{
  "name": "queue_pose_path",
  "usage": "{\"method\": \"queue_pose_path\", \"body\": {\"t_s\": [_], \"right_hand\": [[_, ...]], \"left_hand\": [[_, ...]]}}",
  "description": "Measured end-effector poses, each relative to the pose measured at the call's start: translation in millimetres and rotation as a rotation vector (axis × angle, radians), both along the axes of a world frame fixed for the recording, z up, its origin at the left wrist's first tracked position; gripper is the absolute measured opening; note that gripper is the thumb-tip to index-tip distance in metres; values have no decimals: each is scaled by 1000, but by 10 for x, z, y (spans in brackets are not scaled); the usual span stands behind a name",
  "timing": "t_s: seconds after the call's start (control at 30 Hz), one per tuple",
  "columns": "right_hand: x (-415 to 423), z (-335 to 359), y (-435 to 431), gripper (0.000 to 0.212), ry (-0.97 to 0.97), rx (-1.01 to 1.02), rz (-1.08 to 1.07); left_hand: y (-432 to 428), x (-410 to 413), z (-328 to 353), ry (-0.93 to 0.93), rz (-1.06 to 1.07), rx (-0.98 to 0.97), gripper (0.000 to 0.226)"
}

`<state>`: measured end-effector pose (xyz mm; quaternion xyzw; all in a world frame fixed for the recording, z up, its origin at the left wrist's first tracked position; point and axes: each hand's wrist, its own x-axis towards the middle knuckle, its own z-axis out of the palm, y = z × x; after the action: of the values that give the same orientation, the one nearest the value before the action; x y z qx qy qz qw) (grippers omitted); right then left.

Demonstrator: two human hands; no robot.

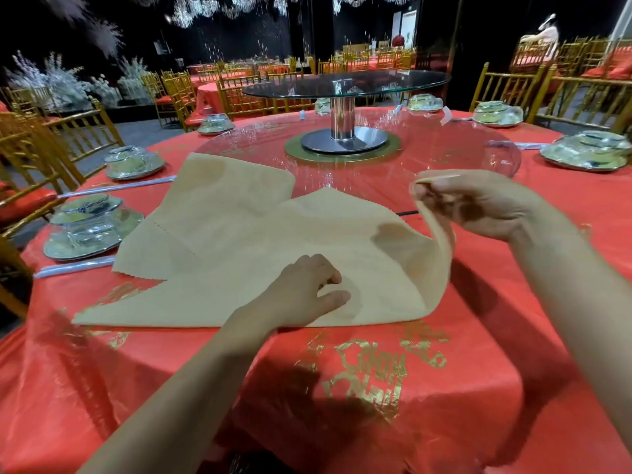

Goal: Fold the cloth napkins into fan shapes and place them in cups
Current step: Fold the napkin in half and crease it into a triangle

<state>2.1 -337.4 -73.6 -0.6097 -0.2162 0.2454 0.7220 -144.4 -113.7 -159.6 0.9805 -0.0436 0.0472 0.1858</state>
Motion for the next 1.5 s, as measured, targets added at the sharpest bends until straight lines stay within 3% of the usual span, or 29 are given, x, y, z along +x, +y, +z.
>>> {"method": "queue_pose_path", "body": {"t_s": [0.03, 0.1, 0.17, 0.33, 0.43, 0.77, 1.0, 1.17, 1.27, 1.4, 1.5], "right_hand": [[39, -19, 162, 25, -2, -37, 44], [124, -86, 472, 10, -59, -123, 1], [205, -160, 759, 14, -131, -220, -88], [449, -287, 1253, 8, -292, -460, -244], [617, -383, 1474, 25, -408, -595, -297], [927, -505, 1860, 30, -555, -827, -307], [973, -530, 1945, 10, -633, -891, -342], [952, -439, 1972, 21, -650, -1014, -298], [929, -363, 1997, 31, -604, -1050, -263], [901, -371, 1995, 20, -559, -1014, -248], [910, -479, 1950, 28, -614, -909, -280]], "left_hand": [[25, 10, 1, -24, 20, -100, 33], [57, 14, 6, -33, 88, -321, 21], [94, 33, -7, -45, 140, -485, 17], [158, 68, -39, -29, 144, -550, 25], [195, 70, -49, 0, 141, -544, 26], [326, 142, 0, 137, 94, -723, 29], [333, 148, -56, 111, 62, -679, 42], [373, 123, -117, 10, 132, -1037, 24], [430, 110, -134, -42, 158, -1208, 30], [409, 115, -142, -39, 154, -1227, 26], [407, 115, -155, -45, 164, -1223, 21]]}}
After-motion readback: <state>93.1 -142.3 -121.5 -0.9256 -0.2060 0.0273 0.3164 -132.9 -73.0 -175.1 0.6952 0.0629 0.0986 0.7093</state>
